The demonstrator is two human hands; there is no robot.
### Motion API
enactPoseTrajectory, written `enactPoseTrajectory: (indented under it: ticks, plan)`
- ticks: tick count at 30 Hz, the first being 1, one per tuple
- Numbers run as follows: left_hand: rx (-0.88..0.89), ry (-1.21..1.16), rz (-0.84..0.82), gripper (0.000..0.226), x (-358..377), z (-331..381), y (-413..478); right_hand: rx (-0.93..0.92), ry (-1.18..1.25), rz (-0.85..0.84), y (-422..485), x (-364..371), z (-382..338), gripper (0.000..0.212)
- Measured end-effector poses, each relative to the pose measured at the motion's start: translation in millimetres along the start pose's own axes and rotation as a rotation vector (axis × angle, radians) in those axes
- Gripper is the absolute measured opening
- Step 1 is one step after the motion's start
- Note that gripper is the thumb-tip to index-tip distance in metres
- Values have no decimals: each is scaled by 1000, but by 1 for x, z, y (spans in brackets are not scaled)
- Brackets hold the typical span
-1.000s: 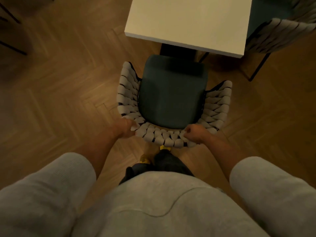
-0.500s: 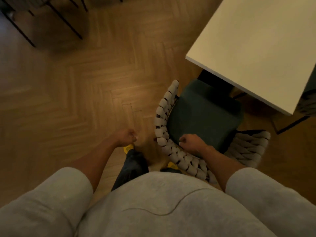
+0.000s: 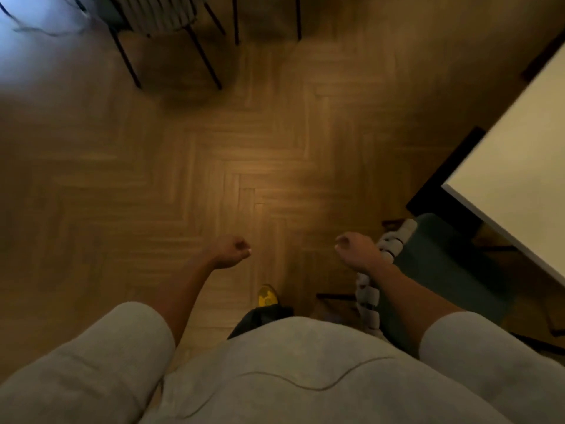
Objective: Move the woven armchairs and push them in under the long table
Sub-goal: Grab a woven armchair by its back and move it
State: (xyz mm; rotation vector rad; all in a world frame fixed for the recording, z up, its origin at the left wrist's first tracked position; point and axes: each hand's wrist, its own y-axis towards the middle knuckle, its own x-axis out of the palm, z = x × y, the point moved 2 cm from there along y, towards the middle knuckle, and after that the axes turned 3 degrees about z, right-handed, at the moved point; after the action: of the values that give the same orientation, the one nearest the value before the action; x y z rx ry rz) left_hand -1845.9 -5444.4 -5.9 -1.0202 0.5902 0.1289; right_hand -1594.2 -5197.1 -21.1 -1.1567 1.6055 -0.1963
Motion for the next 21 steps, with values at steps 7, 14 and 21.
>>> enactPoseTrajectory:
  ticks: [7, 14, 21]
  plan:
    - [-30, -31, 53, 42, -86, -22, 41, -8, -32, 0, 65, -23, -64, 39]
    - [-61, -49, 35, 39, -143, -20, 97, -9, -25, -32, 148, -62, -93, 41]
    - [-139, -124, 40, 39, -231, 1, 151, 59, 1, -94, 247, -129, -124, 42]
